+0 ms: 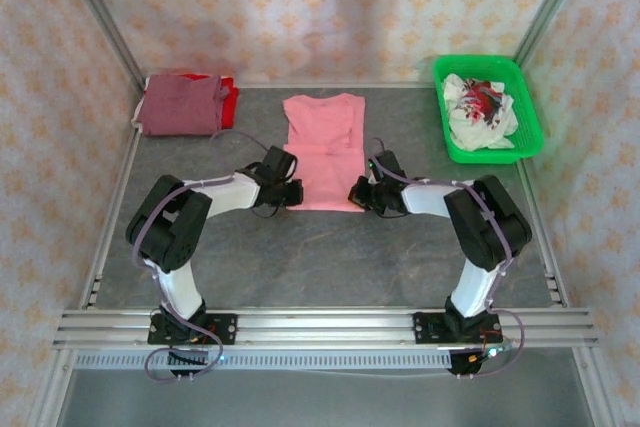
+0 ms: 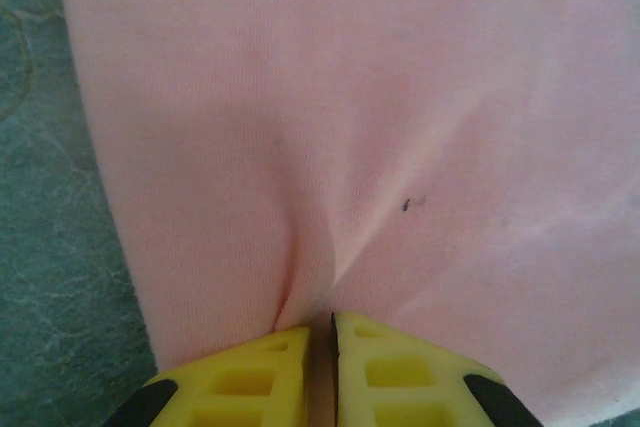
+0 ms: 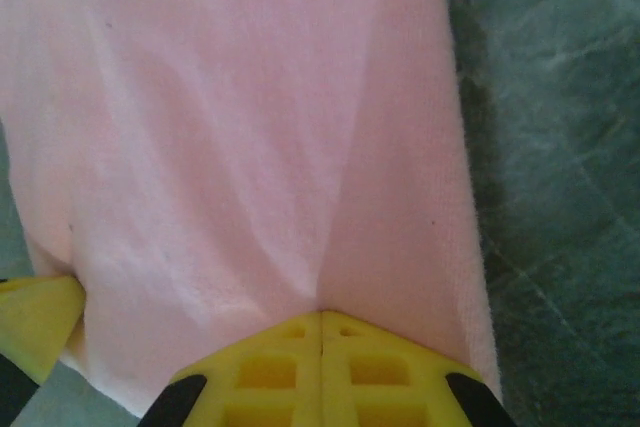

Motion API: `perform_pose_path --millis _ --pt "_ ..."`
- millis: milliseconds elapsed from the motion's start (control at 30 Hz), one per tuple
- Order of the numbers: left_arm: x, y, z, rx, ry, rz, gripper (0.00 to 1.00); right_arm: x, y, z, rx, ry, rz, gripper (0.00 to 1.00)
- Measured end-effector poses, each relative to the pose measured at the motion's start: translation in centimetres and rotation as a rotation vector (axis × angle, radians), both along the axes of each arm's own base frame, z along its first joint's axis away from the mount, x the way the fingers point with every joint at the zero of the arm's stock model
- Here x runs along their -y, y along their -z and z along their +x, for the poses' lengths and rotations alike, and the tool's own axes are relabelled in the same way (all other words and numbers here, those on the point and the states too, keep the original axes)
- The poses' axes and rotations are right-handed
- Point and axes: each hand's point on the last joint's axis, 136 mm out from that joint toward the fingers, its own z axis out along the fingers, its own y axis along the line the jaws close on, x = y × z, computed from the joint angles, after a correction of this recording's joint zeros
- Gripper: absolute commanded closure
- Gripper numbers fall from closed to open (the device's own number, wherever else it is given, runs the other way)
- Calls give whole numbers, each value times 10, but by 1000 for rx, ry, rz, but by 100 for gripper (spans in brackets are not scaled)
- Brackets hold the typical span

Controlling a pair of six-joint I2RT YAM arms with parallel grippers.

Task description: Fold and stack the t-shirts

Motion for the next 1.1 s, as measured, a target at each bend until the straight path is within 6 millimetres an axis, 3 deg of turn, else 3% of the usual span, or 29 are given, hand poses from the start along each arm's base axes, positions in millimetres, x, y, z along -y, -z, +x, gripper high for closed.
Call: perform_pose_path --millis 333,533,667,800,933,1100 --pt "-17 -2 -11 14 -26 16 86 9 1 2 16 29 18 100" --pt "-4 0 -19 9 0 -16 88 12 2 -12 31 19 34 100" --pt "4 0 -38 2 -1 -43 89 9 1 -29 31 8 45 100" --pt "-15 -4 -76 -43 -53 -55 88 15 -1 -63 -19 -1 24 100" --pt "-33 -29 -94 -44 -101 -39 82 28 -25 -74 -22 18 -9 86" --pt "-54 -63 -91 11 -170 -51 74 33 -72 -63 60 39 -10 80"
